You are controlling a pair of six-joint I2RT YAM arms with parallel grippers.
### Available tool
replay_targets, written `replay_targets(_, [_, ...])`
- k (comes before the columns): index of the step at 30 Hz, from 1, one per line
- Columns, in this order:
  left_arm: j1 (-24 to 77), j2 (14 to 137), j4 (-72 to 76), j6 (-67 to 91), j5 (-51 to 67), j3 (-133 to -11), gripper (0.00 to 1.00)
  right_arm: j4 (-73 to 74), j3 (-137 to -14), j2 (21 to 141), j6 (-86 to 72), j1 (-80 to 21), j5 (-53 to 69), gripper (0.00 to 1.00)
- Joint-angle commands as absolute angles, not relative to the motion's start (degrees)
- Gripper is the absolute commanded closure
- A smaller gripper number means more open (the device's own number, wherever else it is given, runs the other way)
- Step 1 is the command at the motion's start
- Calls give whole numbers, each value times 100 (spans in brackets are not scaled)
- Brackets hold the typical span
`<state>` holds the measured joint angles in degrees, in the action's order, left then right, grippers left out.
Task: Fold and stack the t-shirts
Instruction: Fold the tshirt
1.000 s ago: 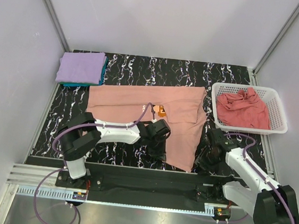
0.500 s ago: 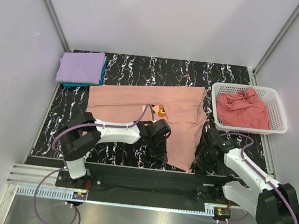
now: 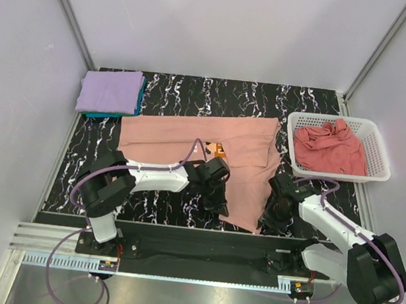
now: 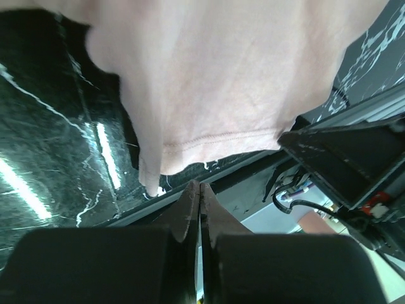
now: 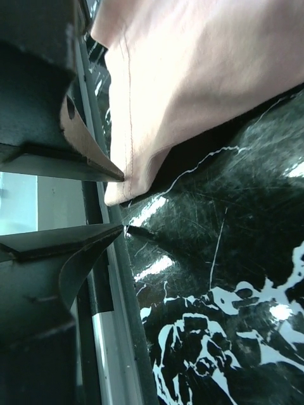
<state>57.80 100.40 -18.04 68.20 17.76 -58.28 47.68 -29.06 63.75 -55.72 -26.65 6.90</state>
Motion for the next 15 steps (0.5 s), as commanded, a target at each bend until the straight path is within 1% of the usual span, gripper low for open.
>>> replay_targets(1, [5695,9729,-1907,6768,1855,-6020,100,4693,-3172,6556,-5844,-2873,413,60])
replay_targets(7, [5573,9572,-2276,6566,1671,-6178,99,4755,-3383,6934,-6099,-3137,167,66])
replay_targets(8, [5520,9467,-2416,6478,1626,-6196,96,4764,-3401,6978,-6134,-3155,115,67])
replay_targets(9, [5450,9388,-2513,6434,1504,-6222,92,4755,-3454,7013,-6143,-3181,88,71])
replay_targets(10, [5275,9291,-2740,6390,1425,-6266,79,4737,-3471,7075,-6152,-3216,70,74])
replay_targets(11, [5152,9046,-2864,6285,1337,-6275,71,4720,-3489,7101,-6152,-3234,53,78])
replay_targets(12, [5029,8896,-3004,6232,1075,-6275,64,4685,-3524,7162,-6152,-3243,44,88])
replay_targets(14, [4555,8562,-3365,6092,827,-6153,50,4606,-3559,7172,-6091,-3252,114,99])
replay_targets(15, [4353,8230,-3462,6056,687,-6074,47,4632,-3603,7172,-6091,-3261,114,100])
